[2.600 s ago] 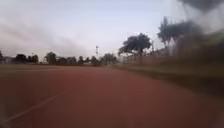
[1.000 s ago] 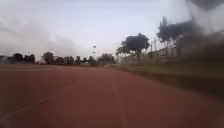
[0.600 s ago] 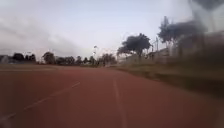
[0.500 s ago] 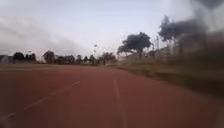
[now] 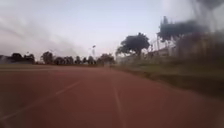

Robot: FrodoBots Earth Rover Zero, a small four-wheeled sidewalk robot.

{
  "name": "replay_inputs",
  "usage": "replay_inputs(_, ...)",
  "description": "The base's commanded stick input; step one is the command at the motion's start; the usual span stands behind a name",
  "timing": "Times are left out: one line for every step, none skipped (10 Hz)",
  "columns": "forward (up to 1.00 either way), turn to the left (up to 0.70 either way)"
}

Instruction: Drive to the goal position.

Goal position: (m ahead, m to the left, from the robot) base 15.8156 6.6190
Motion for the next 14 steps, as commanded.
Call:
replay_inputs(0.70, 0.00)
replay_inputs(0.70, 0.00)
replay_inputs(0.70, 0.00)
replay_inputs(0.70, 0.00)
replay_inputs(0.70, 0.00)
replay_inputs(0.70, 0.00)
replay_inputs(0.70, 0.00)
replay_inputs(0.70, -0.03)
replay_inputs(0.70, -0.31)
replay_inputs(0.70, -0.31)
replay_inputs(0.70, -0.32)
replay_inputs(0.70, -0.32)
replay_inputs(0.70, -0.27)
replay_inputs(0.70, -0.18)
